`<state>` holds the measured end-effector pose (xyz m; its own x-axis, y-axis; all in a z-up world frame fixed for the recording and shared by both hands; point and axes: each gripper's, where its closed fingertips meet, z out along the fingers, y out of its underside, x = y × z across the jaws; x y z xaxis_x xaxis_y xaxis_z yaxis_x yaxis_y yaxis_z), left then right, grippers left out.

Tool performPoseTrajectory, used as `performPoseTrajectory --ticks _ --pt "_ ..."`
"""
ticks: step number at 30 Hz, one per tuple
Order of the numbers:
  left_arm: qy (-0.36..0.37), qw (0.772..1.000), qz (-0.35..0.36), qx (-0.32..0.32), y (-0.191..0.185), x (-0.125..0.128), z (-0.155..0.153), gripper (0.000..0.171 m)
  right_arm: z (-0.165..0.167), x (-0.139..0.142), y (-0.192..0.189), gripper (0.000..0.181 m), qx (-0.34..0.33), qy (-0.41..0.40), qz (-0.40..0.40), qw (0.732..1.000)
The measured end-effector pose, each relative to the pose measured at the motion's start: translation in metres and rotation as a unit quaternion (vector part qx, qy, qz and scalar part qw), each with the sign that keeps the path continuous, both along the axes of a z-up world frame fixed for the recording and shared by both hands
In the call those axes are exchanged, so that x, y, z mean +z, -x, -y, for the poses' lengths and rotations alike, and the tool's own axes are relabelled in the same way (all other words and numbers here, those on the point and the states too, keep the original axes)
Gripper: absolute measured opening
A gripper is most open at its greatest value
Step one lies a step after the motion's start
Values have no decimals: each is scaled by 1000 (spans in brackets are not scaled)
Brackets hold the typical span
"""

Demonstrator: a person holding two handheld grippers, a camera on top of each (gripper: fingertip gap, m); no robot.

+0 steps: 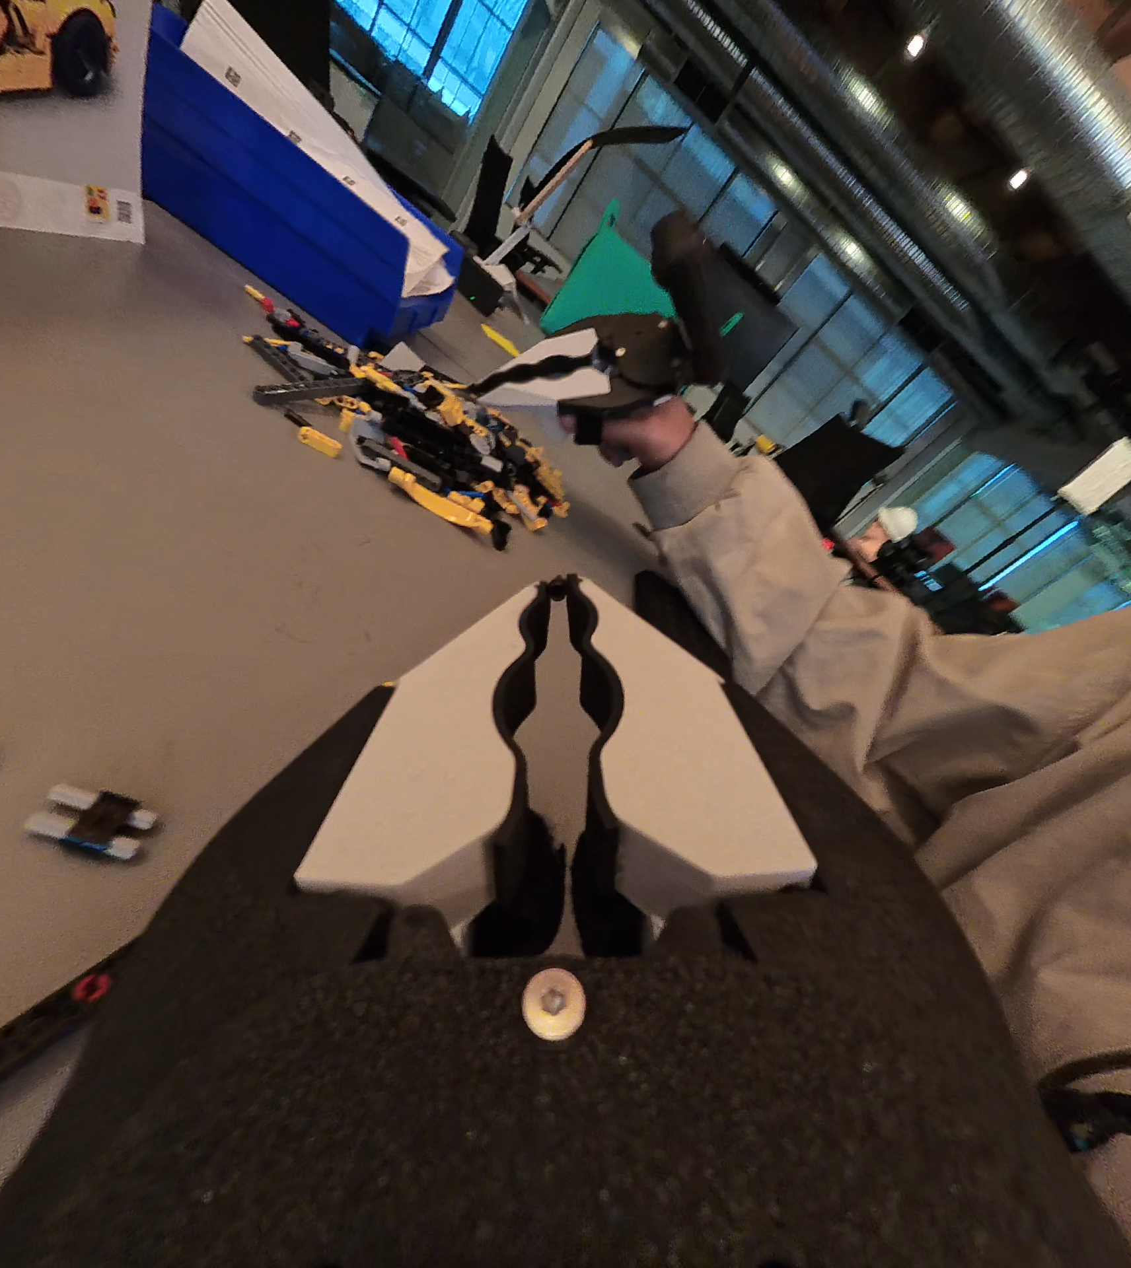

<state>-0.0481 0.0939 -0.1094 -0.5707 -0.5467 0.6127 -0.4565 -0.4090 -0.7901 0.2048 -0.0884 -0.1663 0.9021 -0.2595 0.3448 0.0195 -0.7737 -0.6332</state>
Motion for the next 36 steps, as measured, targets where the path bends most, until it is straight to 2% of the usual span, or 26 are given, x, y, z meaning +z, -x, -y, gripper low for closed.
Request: performPoseTrajectory --ticks 1,3,5,7,11,12,16,18,21,23,24,28,29,30,32,34,36 --pt "24 1000 -7 -5 0 1 0 4 -6 4 6 19 5 -17 4 1000" --pt "67 997 -20 -13 0 3 -1 4 -37 17 43 27 51 -65 -6 997" --pt "94 995 -30 -14 -2 4 -4 4 -82 29 111 32 140 -119 -38 982" --pt "81 996 -43 -5 -5 -4 -6 4 -119 33 164 30 180 -140 -38 973" --pt "20 998 -48 19 -8 -16 -8 4 -170 20 228 34 240 -97 -13 966" --pt "5 998 -50 23 -9 -19 -8 4 -177 18 235 33 249 -89 -9 964" --pt "-18 998 -56 16 -7 -25 -4 4 -188 15 240 4 266 -63 26 962" --pt "-19 998 -52 10 -5 -23 -2 4 -186 18 243 4 277 -66 28 958" --pt "-59 997 -54 10 -6 -30 4 5 -181 9 242 4 277 -48 14 959" --pt "-61 996 -60 0 -5 -32 9 4 -182 10 243 11 278 -56 35 958" --pt "-58 996 -64 -4 -5 -33 10 4 -182 10 247 4 285 -57 38 956" --pt "-61 996 -67 3 -7 -35 10 5 -181 8 243 4 278 -47 26 959" --pt "-68 995 -70 13 -9 -36 8 10 -174 10 228 4 254 -40 35 966" --pt "-75 994 -72 26 -9 -37 3 22 -162 14 203 4 223 -25 65 972" --pt "-83 993 -58 63 -11 -29 -14 28 -122 25 128 4 122 -6 131 984" --pt "-101 986 -41 124 -17 -18 -42 28 -69 18 61 4 17 19 92 995" --pt "-152 969 -67 185 -24 -17 -79 28 -29 9 17 4 -56 9 30 998"
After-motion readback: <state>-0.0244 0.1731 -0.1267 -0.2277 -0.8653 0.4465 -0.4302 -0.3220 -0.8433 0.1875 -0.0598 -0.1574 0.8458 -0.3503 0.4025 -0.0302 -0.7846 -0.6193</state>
